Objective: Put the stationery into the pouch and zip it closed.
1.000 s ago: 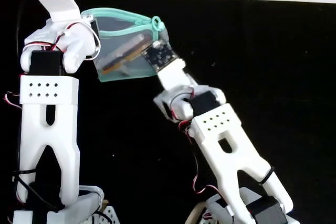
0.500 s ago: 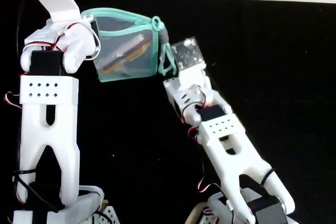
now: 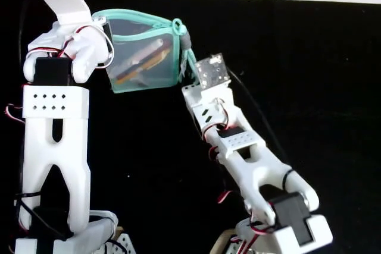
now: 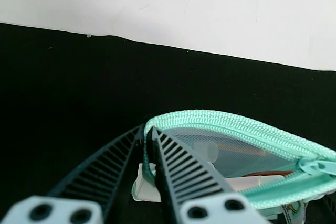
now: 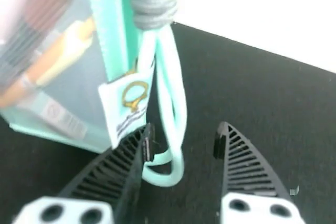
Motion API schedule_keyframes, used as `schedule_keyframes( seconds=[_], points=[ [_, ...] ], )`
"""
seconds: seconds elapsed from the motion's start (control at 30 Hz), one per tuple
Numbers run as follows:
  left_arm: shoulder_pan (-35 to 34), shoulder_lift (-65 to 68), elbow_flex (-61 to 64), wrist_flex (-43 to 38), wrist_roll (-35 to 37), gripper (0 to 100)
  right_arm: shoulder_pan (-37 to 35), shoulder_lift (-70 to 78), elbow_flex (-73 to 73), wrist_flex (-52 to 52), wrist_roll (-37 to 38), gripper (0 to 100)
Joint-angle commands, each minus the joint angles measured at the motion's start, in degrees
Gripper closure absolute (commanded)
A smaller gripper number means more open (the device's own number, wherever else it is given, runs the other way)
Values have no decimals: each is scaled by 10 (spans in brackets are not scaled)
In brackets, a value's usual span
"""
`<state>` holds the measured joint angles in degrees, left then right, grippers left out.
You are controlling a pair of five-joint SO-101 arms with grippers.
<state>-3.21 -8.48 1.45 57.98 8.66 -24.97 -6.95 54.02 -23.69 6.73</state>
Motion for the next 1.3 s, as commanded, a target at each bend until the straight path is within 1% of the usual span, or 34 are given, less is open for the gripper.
schedule_keyframes(
  seconds=[0.0, 0.3, 0.4, 0.63, 0.7, 0.77, 0.8, 0.83, 0.87, 0.93, 1.07, 1.2, 1.27],
  points=[
    [22, 25, 12, 1, 3, 993, 14, 19, -7, -48, -4, 810],
    [22, 25, 12, 1, 3, 993, 20, 65, -15, -110, -4, 810],
    [22, 25, 12, 1, 3, 993, 26, 89, -48, -127, -4, 810],
    [22, 25, 12, 1, 3, 993, 28, 152, -157, -126, -6, 812],
    [22, 25, 12, 1, 3, 993, 29, 154, -167, -126, -4, 844],
    [22, 25, 12, 1, 3, 993, 29, 153, -173, -126, -4, 928],
    [22, 25, 12, 1, 3, 993, 29, 153, -173, -126, -4, 984],
    [22, 25, 12, 1, 3, 993, 29, 153, -173, -126, -4, 997],
    [22, 25, 12, 1, 3, 993, 30, 153, -169, -126, -3, 980],
    [22, 25, 12, 1, 3, 993, 36, 144, -168, -126, -3, 995],
    [22, 25, 12, 1, 3, 993, 44, 87, -138, -122, -2, 993],
    [23, 25, 12, 1, 3, 993, 47, 19, -56, -99, 47, 993],
    [24, 25, 12, 1, 3, 993, 48, -13, -22, -85, 53, 993]
  ],
)
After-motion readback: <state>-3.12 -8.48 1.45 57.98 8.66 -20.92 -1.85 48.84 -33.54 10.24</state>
